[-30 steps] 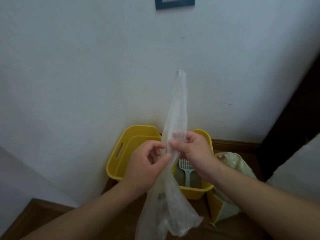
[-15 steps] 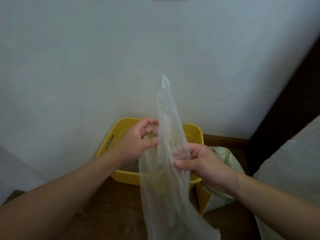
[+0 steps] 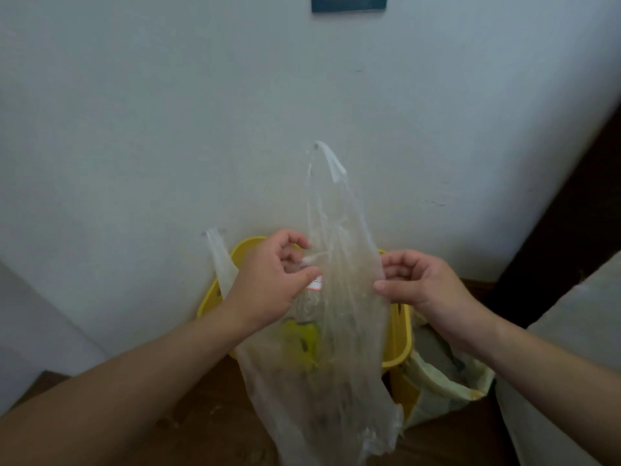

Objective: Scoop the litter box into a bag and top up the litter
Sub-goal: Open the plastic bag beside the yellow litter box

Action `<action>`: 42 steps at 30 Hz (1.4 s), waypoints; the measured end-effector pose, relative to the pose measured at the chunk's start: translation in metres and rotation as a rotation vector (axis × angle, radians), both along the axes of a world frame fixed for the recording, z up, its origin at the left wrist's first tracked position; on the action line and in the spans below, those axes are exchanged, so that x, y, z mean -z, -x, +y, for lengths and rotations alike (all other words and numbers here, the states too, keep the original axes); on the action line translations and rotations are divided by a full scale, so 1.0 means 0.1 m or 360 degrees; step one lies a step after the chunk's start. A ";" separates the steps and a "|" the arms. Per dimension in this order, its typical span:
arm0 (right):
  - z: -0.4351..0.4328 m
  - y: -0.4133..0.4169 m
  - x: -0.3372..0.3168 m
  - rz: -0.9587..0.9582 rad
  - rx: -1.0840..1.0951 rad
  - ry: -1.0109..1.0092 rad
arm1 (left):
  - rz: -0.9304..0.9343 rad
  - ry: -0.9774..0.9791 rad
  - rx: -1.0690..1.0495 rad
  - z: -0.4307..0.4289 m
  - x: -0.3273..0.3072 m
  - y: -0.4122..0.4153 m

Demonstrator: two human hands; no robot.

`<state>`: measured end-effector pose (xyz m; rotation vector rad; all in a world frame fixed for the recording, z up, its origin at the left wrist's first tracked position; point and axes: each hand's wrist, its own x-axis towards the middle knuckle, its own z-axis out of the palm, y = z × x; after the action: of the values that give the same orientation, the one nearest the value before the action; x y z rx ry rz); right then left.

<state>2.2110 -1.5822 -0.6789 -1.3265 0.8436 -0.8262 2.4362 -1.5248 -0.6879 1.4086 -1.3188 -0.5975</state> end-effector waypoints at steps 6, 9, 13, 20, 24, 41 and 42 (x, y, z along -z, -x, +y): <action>0.08 -0.11 -0.31 0.0030 -0.0063 0.0262 | -0.0377 0.0053 -0.0156 0.06 -0.04 -0.02; 0.22 -0.35 -0.46 -0.0013 -0.0268 0.0365 | -0.0536 0.0067 -0.0097 0.13 -0.06 0.06; 0.16 -0.63 -0.52 0.0574 -0.0231 0.0752 | -0.0627 0.0065 -0.0033 0.24 -0.01 0.15; 0.10 -0.77 -0.41 0.1361 -0.0545 0.0955 | -0.0837 0.0168 -0.0104 0.39 0.10 0.05; 0.12 -0.80 -0.30 0.1424 -0.0425 0.1013 | -0.0995 0.0119 -0.0118 0.41 0.14 -0.04; 0.08 -0.60 -0.04 0.1516 0.0191 0.0956 | -0.1579 -0.1211 0.0671 0.55 -0.07 -0.01; 0.09 -0.60 -0.04 0.1518 0.0174 0.0958 | -0.1455 -0.1301 0.0747 0.54 -0.07 -0.02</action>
<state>2.2706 -1.5728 -0.6753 -2.2944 1.4765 -0.5095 2.4387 -1.4712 -0.6810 2.1909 -2.3316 -0.9143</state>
